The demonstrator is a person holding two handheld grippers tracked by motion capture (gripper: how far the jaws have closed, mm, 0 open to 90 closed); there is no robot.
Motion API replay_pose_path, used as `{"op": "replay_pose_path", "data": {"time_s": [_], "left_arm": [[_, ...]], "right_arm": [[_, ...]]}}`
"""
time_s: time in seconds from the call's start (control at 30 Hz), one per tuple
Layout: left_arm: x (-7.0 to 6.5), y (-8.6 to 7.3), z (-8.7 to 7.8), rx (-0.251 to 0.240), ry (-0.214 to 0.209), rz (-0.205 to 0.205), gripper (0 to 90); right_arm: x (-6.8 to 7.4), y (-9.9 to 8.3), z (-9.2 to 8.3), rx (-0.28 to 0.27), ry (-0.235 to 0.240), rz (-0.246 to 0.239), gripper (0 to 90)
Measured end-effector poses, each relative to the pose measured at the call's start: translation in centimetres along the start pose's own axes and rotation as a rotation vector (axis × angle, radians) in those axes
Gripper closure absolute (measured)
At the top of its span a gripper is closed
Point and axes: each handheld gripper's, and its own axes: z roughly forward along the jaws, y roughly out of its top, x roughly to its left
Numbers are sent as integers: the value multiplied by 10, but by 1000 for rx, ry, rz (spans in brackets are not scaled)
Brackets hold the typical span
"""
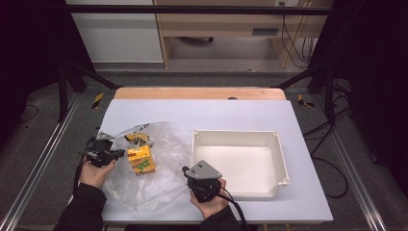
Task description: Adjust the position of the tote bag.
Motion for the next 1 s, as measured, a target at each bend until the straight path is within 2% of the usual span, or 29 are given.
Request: {"op": "replay_pose_path", "data": {"time_s": [0.1,0.17,0.33,0.47,0.6,0.63,0.83,1.0], "left_arm": [[-1,-1,-3,-13,-5,-3,900],[-3,-3,-8,-28,-5,9,900],[-6,-6,-9,-41,-24,22,900],[-11,-5,1,-8,-25,42,900],[-15,-5,14,54,-4,73,900],[-14,-6,18,73,13,75,900],[-9,-9,16,69,26,61,900],[-8,-9,15,63,17,61,900]], "right_arm": [[8,0,4,12,17,-18,900],[19,-3,14,42,38,-26,900],[27,-12,24,73,42,-21,900],[34,-19,31,98,42,-37,900],[39,-27,37,125,37,-40,900],[40,-31,40,139,36,-38,900],[44,-44,45,162,46,-24,900],[43,-50,47,167,50,-12,900]]}}
